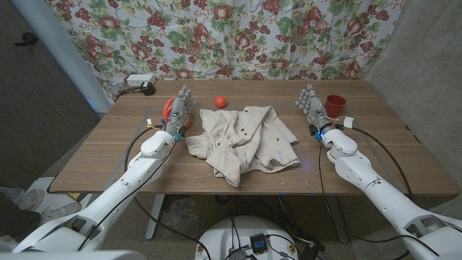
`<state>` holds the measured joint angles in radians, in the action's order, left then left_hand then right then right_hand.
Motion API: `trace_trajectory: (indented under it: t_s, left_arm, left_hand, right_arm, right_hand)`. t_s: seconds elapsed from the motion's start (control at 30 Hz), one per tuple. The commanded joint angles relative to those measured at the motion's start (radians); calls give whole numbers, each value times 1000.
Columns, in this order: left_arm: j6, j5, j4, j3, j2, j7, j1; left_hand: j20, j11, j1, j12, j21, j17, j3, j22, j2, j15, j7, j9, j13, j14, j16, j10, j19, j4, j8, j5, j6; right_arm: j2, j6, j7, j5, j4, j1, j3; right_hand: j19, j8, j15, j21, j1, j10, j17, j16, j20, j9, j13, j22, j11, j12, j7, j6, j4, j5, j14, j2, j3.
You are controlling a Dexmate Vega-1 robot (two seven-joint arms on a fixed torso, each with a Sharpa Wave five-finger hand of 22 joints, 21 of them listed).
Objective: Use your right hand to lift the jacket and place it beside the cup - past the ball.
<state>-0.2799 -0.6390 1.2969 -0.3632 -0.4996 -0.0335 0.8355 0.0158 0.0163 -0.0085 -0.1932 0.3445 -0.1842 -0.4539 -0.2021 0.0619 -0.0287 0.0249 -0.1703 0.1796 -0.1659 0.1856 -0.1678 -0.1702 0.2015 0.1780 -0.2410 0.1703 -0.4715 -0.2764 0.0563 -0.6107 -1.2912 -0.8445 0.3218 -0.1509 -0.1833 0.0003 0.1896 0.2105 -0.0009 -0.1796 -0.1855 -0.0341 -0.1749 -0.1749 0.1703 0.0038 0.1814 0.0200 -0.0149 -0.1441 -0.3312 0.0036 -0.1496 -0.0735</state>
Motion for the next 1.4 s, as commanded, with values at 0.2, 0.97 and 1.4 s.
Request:
trace_trajectory:
  t_s: [0.2,0.97,1.4]
  left_arm:
    - [20,40,-10,34,34,-25,-2]
    - [30,58,-14,53,51,-35,0]
    - [31,61,-18,56,53,-39,-1]
  left_hand:
    - [2,0,1,-5,7,-3,-5,-2,126,-1,1,-5,4,-263,6,-272,-153,-1,4,-6,279]
    - [14,0,1,-7,8,-3,-3,-2,125,-7,-3,-5,3,-260,7,-267,-151,-1,6,-7,274]
    - [11,0,1,-8,9,-3,-2,-2,125,-7,-2,-6,3,-259,7,-265,-147,-2,7,-7,272]
  right_arm:
    - [115,48,78,157,1,-23,-148]
    - [158,43,100,323,-40,-34,-206]
    - [163,20,90,380,-63,-42,-211]
  right_hand:
    - [-7,-5,0,7,6,0,-3,-6,-10,-4,-4,2,6,6,9,0,-6,-2,-12,-11,-1]
    - [-15,-7,3,9,10,8,-2,-7,-8,-4,-4,2,7,7,6,10,-1,0,-6,-9,-7]
    - [-18,-8,3,9,13,11,-1,-7,-7,-4,-4,2,8,7,6,16,2,0,-4,-7,-11]
